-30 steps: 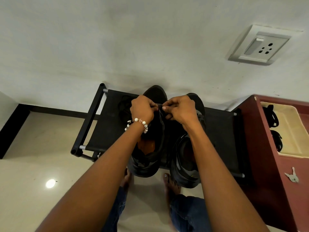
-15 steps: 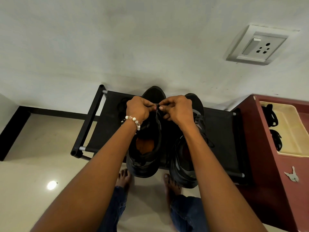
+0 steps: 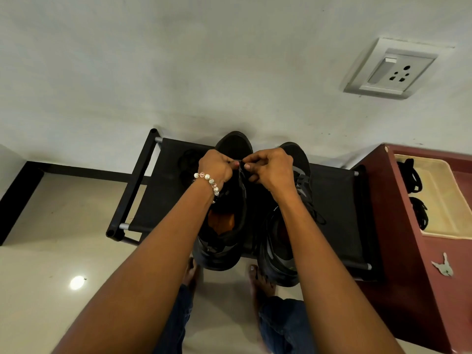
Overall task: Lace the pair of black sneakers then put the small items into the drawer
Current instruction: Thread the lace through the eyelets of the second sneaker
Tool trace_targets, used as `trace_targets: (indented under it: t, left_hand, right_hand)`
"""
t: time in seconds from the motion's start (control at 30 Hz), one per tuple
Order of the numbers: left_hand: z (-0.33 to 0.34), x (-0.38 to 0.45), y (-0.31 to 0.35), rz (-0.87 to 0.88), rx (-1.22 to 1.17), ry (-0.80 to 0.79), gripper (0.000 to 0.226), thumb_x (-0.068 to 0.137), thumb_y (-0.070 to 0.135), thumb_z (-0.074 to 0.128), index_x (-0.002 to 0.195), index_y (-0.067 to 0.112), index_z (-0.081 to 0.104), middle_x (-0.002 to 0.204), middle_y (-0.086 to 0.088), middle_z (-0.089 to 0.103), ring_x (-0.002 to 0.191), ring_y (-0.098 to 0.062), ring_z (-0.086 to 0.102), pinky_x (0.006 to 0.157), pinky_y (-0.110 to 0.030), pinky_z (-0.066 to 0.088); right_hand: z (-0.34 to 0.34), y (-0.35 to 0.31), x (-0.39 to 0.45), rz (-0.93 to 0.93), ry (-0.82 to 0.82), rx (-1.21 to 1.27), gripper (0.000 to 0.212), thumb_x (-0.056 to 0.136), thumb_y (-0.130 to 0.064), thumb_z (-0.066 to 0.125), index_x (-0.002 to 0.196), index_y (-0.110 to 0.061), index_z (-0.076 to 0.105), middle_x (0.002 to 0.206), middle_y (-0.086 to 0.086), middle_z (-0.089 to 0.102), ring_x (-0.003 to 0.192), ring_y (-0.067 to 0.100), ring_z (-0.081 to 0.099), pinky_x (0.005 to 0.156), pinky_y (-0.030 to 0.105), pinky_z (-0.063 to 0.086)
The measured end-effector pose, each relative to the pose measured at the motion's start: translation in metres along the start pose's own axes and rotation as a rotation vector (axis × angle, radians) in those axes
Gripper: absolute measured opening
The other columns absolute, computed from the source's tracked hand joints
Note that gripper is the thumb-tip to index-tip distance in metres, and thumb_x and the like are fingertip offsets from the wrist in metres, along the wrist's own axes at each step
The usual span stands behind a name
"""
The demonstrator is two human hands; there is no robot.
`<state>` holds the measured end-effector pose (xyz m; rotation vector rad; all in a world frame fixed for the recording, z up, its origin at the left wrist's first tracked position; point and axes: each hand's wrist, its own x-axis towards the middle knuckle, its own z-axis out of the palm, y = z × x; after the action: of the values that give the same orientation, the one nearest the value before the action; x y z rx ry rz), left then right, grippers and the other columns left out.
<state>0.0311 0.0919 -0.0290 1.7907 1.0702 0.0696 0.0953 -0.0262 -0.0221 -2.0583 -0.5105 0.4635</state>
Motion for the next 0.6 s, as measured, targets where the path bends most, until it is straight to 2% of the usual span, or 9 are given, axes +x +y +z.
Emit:
trace_targets:
  t: [0.17,0.27,0.37,0.43,0.53,0.6]
  left_hand:
    - [-0.001,0.003,0.002,-0.055,-0.003,-0.002,0.021,0.087,0.021,0.071,0.104,0.008,0.074,0.104,-0.011,0.070,0.100,-0.020,0.063,0.081,-0.024,0.047]
    - [-0.003,0.003,0.005,-0.063,0.011,-0.030,0.020,0.087,0.019,0.071,0.103,0.007,0.074,0.097,-0.010,0.069,0.093,-0.021,0.064,0.081,-0.028,0.052]
    - [-0.010,0.002,0.006,-0.061,-0.026,-0.075,0.015,0.087,0.013,0.070,0.098,0.003,0.074,0.081,-0.008,0.067,0.065,-0.016,0.061,0.060,-0.025,0.051]
    - [-0.012,0.000,0.007,-0.065,-0.059,-0.060,0.010,0.085,0.007,0.071,0.092,0.000,0.074,0.074,-0.007,0.067,0.057,-0.014,0.061,0.052,-0.022,0.050]
    - [-0.010,-0.003,0.009,-0.081,-0.098,0.015,0.010,0.081,0.004,0.075,0.090,-0.001,0.074,0.079,-0.010,0.071,0.060,-0.017,0.067,0.058,-0.025,0.058]
    - [-0.009,-0.004,0.009,-0.121,-0.163,0.060,0.022,0.076,0.003,0.079,0.095,0.000,0.070,0.088,-0.012,0.070,0.066,-0.020,0.069,0.061,-0.030,0.060]
  right_hand:
    - [0.001,0.001,0.002,-0.051,-0.020,-0.074,0.008,0.083,-0.004,0.074,0.090,-0.005,0.075,0.067,0.004,0.068,0.052,0.019,0.067,0.057,0.024,0.059]
    - [0.001,0.000,0.004,-0.072,-0.032,-0.108,0.004,0.085,-0.004,0.071,0.089,-0.005,0.073,0.069,0.005,0.067,0.051,0.013,0.064,0.050,0.014,0.051]
    - [0.002,-0.001,0.003,-0.088,-0.049,-0.125,0.003,0.087,-0.005,0.070,0.090,-0.005,0.072,0.073,0.006,0.066,0.055,0.008,0.061,0.049,0.008,0.045]
    - [0.000,-0.001,0.004,-0.075,-0.050,-0.112,0.003,0.086,-0.006,0.071,0.089,-0.006,0.071,0.073,0.007,0.068,0.054,0.011,0.063,0.050,0.010,0.047]
    - [-0.002,0.001,0.005,-0.034,-0.054,-0.073,0.005,0.085,-0.008,0.073,0.090,-0.007,0.072,0.074,0.011,0.070,0.057,0.019,0.068,0.059,0.022,0.057]
    - [-0.003,0.003,0.005,-0.013,-0.065,-0.044,0.005,0.085,-0.007,0.073,0.090,-0.009,0.072,0.075,0.013,0.070,0.059,0.021,0.069,0.066,0.030,0.060]
